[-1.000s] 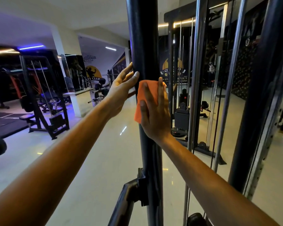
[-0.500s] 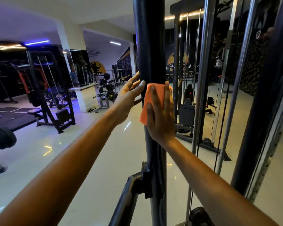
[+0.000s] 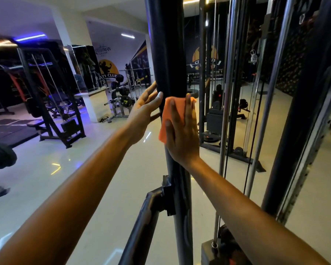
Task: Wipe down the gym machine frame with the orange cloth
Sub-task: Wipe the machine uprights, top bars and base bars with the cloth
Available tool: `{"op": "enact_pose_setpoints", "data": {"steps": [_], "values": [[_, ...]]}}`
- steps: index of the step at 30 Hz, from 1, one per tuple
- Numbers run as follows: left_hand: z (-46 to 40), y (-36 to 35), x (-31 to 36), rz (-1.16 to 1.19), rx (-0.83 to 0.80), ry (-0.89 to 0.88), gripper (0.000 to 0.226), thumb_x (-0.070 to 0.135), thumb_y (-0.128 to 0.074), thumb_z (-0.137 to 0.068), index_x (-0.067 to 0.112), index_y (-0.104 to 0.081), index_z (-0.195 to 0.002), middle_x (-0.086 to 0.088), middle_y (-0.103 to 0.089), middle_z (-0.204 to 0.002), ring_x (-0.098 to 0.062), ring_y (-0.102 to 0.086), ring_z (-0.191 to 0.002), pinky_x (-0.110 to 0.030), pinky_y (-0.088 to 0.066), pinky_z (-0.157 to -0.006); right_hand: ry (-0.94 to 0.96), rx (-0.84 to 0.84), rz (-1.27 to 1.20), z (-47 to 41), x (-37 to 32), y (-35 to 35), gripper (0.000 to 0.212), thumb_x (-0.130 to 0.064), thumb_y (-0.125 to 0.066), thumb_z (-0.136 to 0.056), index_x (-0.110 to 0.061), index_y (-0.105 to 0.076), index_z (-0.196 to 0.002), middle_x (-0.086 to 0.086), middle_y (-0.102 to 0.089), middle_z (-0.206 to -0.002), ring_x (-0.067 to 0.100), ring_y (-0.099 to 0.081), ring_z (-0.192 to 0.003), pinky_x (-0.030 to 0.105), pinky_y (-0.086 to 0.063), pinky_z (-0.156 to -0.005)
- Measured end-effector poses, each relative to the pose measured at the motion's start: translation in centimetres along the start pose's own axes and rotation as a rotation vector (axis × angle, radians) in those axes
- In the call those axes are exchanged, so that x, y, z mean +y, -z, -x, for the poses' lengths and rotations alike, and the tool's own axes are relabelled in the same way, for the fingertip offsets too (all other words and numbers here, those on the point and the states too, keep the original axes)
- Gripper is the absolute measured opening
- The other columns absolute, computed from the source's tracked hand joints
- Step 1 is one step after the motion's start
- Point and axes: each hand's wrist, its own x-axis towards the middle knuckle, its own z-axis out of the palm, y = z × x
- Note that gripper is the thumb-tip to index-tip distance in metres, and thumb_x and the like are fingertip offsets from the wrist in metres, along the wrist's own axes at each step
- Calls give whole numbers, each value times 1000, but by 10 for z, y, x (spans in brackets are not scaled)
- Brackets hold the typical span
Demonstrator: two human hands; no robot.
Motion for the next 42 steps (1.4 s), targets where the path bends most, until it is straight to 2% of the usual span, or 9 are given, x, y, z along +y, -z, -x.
{"op": "enact_pose_setpoints", "data": {"steps": [4,10,14,19,25,30,36,39,42], "values": [[3,-2,-3,-2,4,8,60,38,-61,-109,37,-37,-165,3,-56,-159,-18,-59,-142,-51,-44,-121,2,75,13,-19,-5,-5,60,-43,-38,-118,-22,-18,-170,18,-3,-181,42,-4,-168,69,-36,-123],[20,-10,-27,3,5,41,59,34,-59,-111,36,-37,-165,9,-57,-158,-12,-56,-144,-50,-41,-124,-14,-150,55,120,36,-14,69,-51,-31,-117,-44,12,-171,17,8,-181,48,-2,-166,73,-46,-113],[25,-12,-39,9,-2,70,61,36,-60,-110,35,-35,-166,8,-56,-159,-16,-54,-146,-55,-37,-125,9,-121,-14,83,26,-6,65,-57,-24,-116,-48,13,-169,13,13,-181,47,-3,-167,71,-42,-118],[30,-16,-45,25,28,83,60,37,-60,-110,37,-36,-165,7,-54,-161,-18,-55,-146,-56,-38,-125,-3,33,-95,12,7,2,58,-46,-29,-118,-29,-14,-171,11,2,-181,42,-12,-167,68,-37,-123],[38,-26,-52,4,78,73,58,34,-56,-112,37,-34,-166,10,-54,-161,-13,-52,-147,-52,-38,-125,-28,-207,12,137,44,-9,99,-30,-61,-110,-45,17,-169,17,10,-181,46,0,-167,70,-48,-114],[53,-32,-69,-3,94,108,58,34,-55,-112,37,-35,-166,10,-55,-160,-12,-52,-147,-51,-41,-123,-71,-237,-86,143,44,-6,95,-32,-56,-111,-52,18,-167,6,20,-181,44,-4,-167,67,-61,-98],[56,-40,-69,-24,134,112,57,42,-54,-112,38,-36,-166,11,-55,-159,-16,-54,-145,-50,-44,-120,-15,-56,-160,47,26,0,69,-49,-30,-117,-51,16,-167,4,5,-182,40,-15,-167,62,-51,-116],[59,-48,-70,-20,177,101,55,35,-52,-114,37,-36,-166,10,-57,-158,-13,-55,-144,-44,-46,-119,19,-150,-74,103,43,-6,95,-35,-55,-113,-46,22,-167,1,24,-180,44,-7,-167,64,-49,-115],[65,-55,-77,-38,202,108,54,33,-53,-114,37,-36,-166,11,-56,-158,-11,-54,-144,-41,-47,-117,-65,-371,-66,189,66,-6,93,-38,-52,-112,-48,22,-167,10,24,-180,44,2,-167,67,-50,-114]]}}
